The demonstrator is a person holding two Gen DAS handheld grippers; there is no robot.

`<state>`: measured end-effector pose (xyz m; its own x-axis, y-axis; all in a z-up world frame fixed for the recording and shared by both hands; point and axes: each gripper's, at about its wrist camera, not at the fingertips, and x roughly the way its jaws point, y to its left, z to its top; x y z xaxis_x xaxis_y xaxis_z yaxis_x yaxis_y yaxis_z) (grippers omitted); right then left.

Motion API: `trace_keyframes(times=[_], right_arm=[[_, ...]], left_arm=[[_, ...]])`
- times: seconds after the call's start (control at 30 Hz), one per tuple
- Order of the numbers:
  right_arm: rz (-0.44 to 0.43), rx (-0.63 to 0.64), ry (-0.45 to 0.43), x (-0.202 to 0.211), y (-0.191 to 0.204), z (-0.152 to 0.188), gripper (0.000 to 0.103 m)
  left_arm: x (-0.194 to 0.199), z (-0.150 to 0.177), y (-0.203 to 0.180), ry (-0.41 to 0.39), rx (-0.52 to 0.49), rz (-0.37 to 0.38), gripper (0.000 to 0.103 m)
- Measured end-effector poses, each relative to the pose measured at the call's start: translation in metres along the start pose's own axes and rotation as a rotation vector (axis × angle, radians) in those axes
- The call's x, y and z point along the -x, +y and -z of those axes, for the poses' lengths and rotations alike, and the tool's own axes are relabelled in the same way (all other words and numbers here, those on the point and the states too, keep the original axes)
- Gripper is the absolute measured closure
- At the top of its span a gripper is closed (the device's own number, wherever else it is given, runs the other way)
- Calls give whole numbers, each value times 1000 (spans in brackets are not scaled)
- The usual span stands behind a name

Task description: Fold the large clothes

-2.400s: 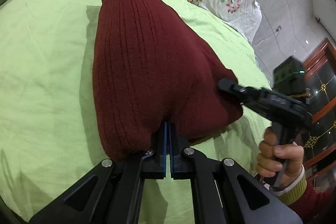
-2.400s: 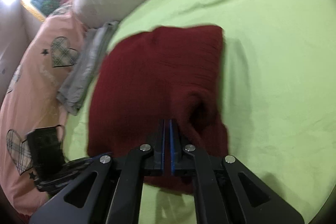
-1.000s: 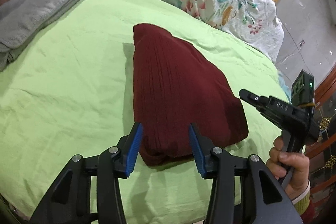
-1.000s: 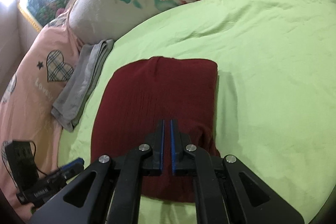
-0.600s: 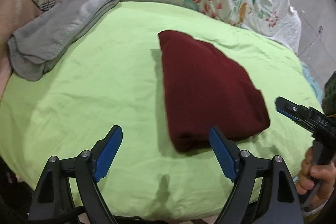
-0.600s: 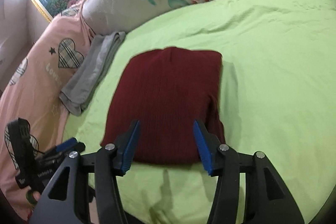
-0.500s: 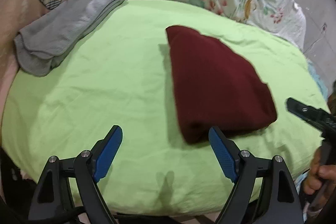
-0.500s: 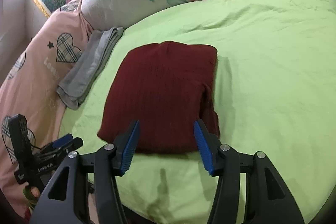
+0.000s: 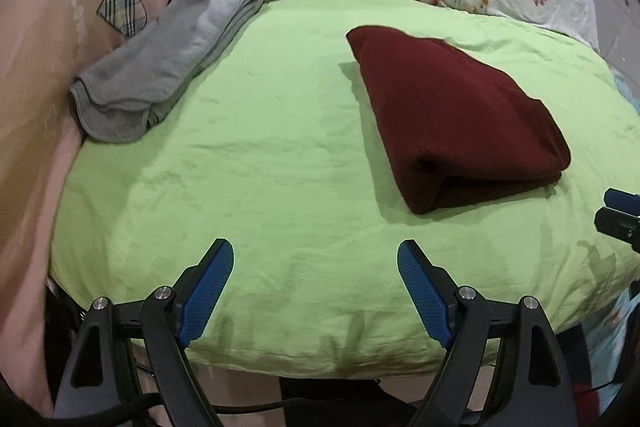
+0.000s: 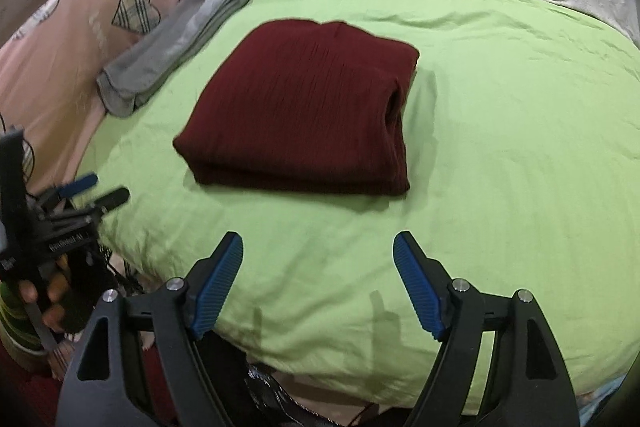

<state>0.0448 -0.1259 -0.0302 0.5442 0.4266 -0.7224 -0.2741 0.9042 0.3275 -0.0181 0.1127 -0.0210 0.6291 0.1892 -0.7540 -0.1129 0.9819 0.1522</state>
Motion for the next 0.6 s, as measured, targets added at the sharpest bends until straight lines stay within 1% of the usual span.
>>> trace_keyframes(times=[0.07,0.1,0.2,0.27,0.37,0.47,0.6], right_arm=[[5,13,5,5,3,1,25],[8,28,-1,10,4,-1,25],[16,68,-25,28,12,-7,25],[7,86,-53,44,16,-14,24],[-15,102,-105,67,19,-23,20],[-8,111,-113,73,22,-27,17],[-6,102,-79,60,21,-25,17]], left_arm=[[11,-6,-2,-30,-29,-9,18],[15,-9,-2,-31,-39,-3,18],[32,-22,-3,-38,-65,37,18],[50,-31,-3,-82,-92,43,18],[66,-42,-4,-119,-120,41,16],[70,-45,-10,-124,-145,28,16],[56,-39,-20,-82,-172,-1,16]])
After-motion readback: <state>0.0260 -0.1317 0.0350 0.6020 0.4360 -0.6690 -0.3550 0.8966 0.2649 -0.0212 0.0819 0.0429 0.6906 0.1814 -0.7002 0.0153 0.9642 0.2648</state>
